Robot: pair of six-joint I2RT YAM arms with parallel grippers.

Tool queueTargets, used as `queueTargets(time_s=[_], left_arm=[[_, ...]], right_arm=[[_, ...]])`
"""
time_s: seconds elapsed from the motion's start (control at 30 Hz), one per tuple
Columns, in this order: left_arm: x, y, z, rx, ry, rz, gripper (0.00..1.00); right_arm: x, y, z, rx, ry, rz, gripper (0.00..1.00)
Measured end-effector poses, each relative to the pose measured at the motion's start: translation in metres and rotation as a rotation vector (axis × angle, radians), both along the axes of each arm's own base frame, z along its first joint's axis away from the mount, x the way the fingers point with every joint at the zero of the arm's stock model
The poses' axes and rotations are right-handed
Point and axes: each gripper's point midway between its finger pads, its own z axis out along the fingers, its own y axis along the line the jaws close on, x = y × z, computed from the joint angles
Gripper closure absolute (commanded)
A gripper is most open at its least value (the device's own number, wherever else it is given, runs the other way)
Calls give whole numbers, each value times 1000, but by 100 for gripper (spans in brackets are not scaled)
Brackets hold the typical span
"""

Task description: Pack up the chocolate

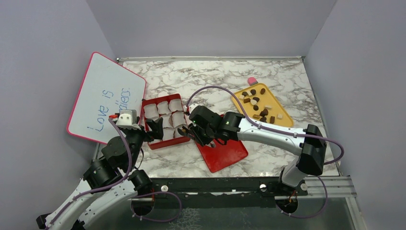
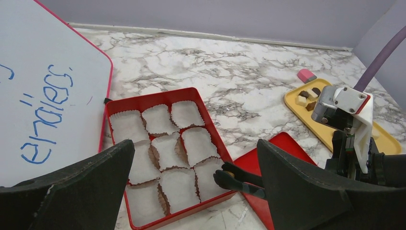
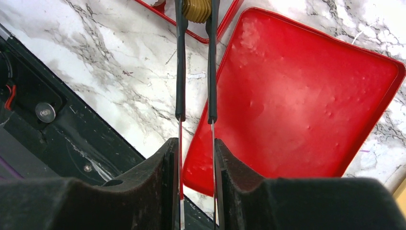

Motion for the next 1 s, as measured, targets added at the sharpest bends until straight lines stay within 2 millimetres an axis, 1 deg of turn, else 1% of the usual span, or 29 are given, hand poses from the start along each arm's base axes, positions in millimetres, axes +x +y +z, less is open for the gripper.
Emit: queueTargets(time_s=[0.3,0.6,0.8,1.0], left_arm=[[0,0,1,1,-2,0,1],[0,0,1,0,-5,0,1],[0,0,1,2,-5,1,1],[1,0,1,3,-4,1,1]], right_arm=[[0,-1,-4,-19,2,-4,65],[0,-1,-4,-20,-2,-3,61],[0,-1,-4,-20,-2,-2,61],[1,2,2,-6,-10,-3,62]])
